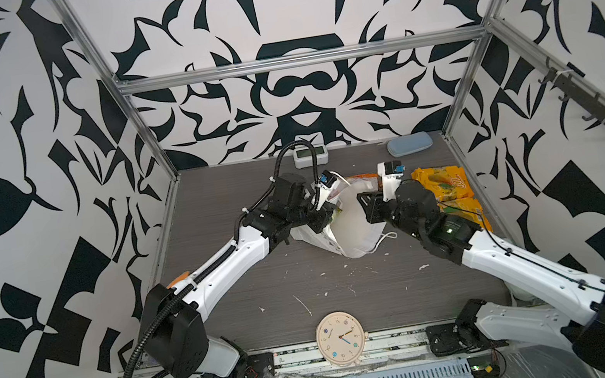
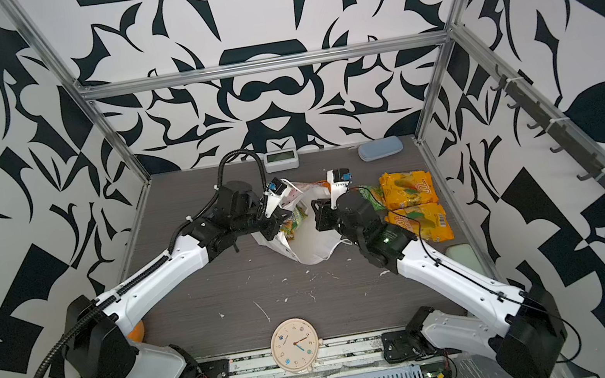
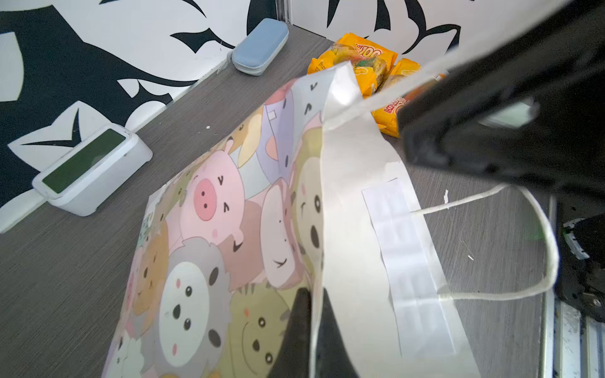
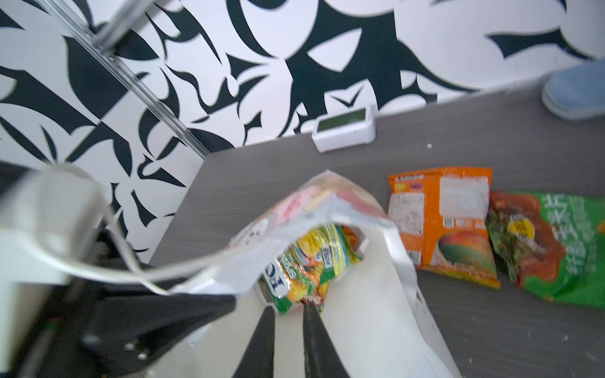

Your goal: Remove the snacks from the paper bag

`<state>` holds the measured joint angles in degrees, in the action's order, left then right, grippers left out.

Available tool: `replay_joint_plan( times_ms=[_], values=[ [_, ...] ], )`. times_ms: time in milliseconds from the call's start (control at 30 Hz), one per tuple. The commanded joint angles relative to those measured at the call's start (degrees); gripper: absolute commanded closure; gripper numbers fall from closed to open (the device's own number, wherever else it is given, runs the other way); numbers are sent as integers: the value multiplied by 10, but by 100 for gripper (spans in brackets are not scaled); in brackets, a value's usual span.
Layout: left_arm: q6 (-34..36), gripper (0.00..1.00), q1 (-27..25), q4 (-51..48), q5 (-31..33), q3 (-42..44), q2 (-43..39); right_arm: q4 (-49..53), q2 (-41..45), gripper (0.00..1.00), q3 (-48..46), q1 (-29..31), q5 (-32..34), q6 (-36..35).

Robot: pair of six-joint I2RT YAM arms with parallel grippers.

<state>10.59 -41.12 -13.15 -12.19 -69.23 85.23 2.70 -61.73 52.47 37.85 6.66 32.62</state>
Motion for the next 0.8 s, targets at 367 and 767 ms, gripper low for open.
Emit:
replay_joint_plan(
  times_ms=[367, 767],
  values=[
    [-16, 100, -3, 56, 44, 20, 15, -133, -113, 85, -76, -4, -55, 64],
    [-34, 100, -2, 102, 51, 47, -9, -120, -254, 88, -16, -6, -86, 54]
  ],
)
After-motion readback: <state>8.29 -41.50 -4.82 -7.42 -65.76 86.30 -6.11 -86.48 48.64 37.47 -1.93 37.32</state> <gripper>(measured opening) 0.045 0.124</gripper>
